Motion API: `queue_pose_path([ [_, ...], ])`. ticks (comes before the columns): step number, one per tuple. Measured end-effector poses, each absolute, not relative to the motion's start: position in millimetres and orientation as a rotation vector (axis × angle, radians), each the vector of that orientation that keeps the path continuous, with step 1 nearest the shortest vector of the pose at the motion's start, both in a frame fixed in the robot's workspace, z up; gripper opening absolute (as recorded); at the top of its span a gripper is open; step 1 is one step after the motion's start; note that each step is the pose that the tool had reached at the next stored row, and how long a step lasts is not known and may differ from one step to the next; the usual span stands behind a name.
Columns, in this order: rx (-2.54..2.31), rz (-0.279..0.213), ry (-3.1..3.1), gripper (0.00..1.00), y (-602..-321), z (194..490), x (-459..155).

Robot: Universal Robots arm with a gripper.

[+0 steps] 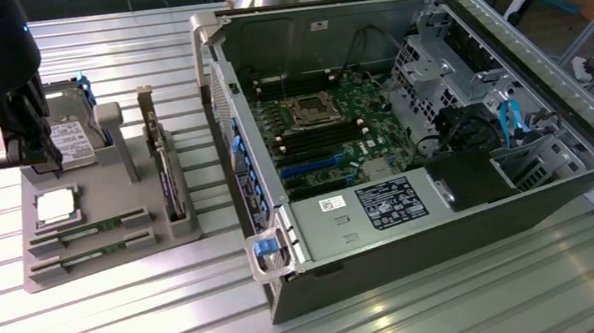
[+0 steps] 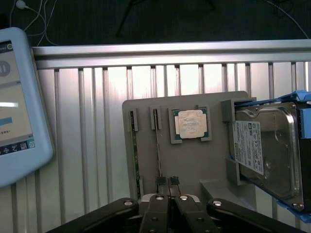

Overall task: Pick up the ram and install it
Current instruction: 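Pick up the ram and move it above insertion slot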

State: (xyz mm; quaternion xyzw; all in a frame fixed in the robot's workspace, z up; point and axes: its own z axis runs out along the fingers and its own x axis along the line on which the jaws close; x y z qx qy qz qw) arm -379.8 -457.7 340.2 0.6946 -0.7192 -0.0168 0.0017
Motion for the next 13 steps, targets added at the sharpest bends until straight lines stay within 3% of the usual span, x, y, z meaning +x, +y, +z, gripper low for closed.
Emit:
queue_pose_path([
  [3, 2.18, -0.053, -2.257, 0.24, -457.7, 340.2, -379.8],
  [13, 2.18, -0.053, -2.257, 0.24, -458.9, 339.3, -379.8],
])
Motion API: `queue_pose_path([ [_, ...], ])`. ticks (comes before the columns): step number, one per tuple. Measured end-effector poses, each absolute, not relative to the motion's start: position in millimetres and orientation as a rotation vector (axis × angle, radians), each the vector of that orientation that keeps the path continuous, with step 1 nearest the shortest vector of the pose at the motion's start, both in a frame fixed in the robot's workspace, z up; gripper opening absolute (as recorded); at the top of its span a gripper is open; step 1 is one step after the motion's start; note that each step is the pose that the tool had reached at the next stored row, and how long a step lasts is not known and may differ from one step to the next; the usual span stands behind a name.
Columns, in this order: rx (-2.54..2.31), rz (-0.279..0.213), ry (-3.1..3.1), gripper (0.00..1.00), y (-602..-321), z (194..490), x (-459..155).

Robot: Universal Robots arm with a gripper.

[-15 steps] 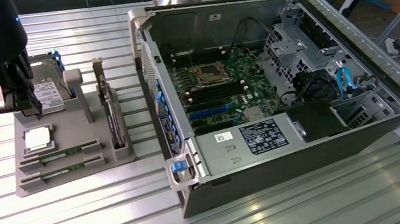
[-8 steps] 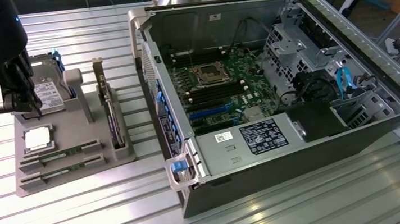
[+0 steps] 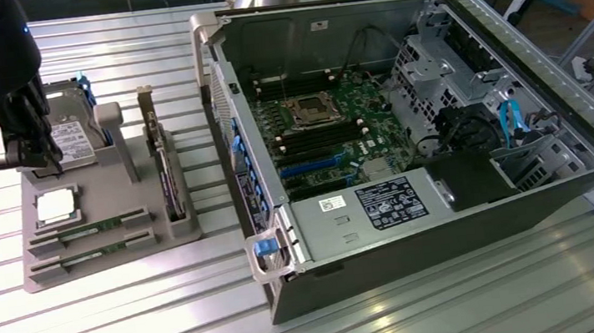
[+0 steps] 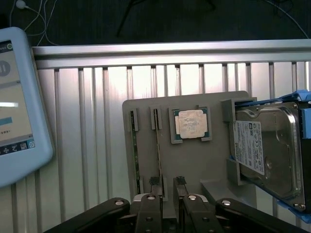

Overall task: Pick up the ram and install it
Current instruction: 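Pick up the ram and move it above insertion slot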

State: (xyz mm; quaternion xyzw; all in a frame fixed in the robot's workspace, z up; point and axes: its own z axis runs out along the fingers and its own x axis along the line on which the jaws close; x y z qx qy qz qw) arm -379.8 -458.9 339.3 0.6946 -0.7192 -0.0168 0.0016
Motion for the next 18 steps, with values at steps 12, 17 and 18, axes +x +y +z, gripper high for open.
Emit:
queue_pose_path([
  [12, 2.18, -0.052, -2.257, 0.24, -469, 339, -380],
  [17, 2.178, -0.049, -2.255, 0.24, -472, 339, -380],
  [18, 2.177, -0.047, -2.255, 0.24, -473, 339, -380],
])
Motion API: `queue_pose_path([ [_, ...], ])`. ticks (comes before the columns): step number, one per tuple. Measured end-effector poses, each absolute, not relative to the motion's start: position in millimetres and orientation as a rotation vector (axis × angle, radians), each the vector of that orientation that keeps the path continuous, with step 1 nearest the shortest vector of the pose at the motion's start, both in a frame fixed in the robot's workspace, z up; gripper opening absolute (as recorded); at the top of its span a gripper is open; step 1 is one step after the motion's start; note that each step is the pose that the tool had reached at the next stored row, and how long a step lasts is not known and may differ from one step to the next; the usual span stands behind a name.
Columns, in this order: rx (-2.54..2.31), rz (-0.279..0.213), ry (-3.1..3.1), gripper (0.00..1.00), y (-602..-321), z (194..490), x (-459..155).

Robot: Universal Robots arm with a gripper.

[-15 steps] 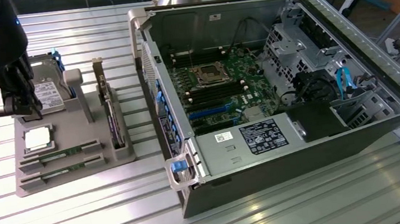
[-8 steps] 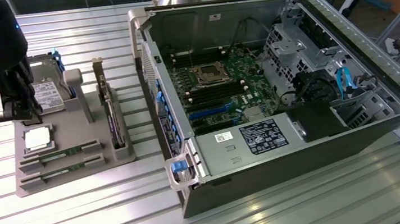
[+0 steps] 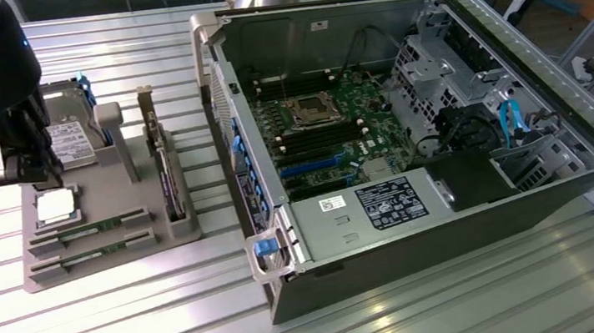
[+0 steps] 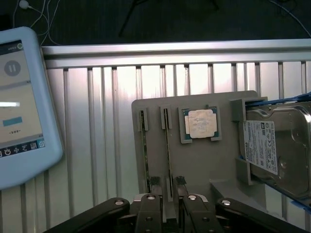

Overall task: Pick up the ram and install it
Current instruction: 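Pick up the ram and move it above insertion slot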

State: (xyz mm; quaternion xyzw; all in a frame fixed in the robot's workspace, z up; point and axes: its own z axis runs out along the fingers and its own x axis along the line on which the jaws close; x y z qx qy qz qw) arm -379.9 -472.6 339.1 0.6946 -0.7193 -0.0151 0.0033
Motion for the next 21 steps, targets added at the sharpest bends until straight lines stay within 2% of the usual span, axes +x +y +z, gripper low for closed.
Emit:
queue_pose_path([
  [21, 2.176, -0.045, -2.254, 0.24, -489, 307, -380],
])
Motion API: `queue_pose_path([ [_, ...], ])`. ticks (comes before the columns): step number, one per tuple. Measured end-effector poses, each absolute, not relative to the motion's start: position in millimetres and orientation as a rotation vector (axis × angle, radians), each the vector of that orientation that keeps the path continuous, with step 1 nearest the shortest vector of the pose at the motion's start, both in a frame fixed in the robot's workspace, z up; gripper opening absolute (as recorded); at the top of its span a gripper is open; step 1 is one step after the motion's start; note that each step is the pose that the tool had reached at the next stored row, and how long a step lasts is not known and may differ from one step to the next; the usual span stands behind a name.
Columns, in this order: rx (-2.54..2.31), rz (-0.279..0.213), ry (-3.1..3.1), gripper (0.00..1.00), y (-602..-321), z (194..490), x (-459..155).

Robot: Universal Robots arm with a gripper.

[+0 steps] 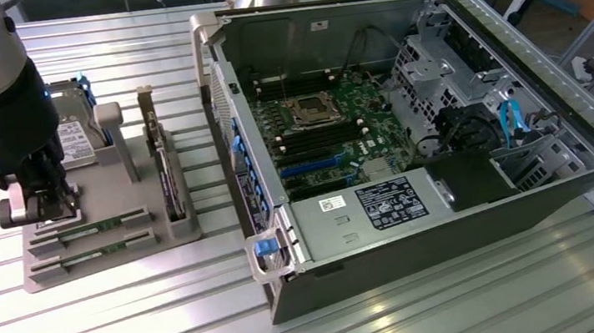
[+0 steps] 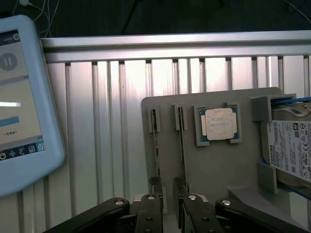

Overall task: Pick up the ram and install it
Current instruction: 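Pick up the ram and move it above insertion slot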

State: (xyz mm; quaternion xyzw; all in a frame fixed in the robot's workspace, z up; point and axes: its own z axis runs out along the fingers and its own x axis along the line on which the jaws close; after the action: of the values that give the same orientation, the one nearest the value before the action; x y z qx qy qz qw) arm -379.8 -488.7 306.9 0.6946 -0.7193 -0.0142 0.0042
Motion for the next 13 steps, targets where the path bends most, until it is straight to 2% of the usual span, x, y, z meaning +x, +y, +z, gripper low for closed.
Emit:
queue_pose_path([
  [13, 2.176, -0.045, -2.254, 0.24, -488.9, 303.1, -379.8],
])
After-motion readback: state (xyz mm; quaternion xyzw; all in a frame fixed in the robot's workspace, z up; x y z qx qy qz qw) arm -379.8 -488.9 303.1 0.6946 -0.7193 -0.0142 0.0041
